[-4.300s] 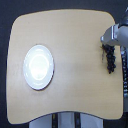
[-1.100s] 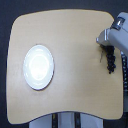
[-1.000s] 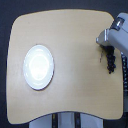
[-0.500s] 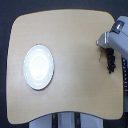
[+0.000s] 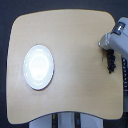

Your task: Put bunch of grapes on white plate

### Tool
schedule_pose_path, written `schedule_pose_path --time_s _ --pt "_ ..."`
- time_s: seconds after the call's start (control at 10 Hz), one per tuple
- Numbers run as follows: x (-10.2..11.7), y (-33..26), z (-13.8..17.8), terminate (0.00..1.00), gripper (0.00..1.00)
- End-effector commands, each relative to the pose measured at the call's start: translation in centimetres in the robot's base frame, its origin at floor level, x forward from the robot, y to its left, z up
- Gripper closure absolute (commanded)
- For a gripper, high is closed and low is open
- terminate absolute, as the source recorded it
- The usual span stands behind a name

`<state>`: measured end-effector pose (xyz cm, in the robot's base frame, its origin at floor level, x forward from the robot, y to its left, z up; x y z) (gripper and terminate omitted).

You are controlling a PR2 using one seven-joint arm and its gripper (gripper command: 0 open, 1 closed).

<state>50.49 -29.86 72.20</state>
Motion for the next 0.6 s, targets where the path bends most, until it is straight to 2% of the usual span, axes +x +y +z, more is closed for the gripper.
schedule_pose_path --time_s 0.0,0.5 --pt "0.75 0.31 0.59 0.0 1.0" --pt "1.32 0.06 1.15 0.0 1.0"
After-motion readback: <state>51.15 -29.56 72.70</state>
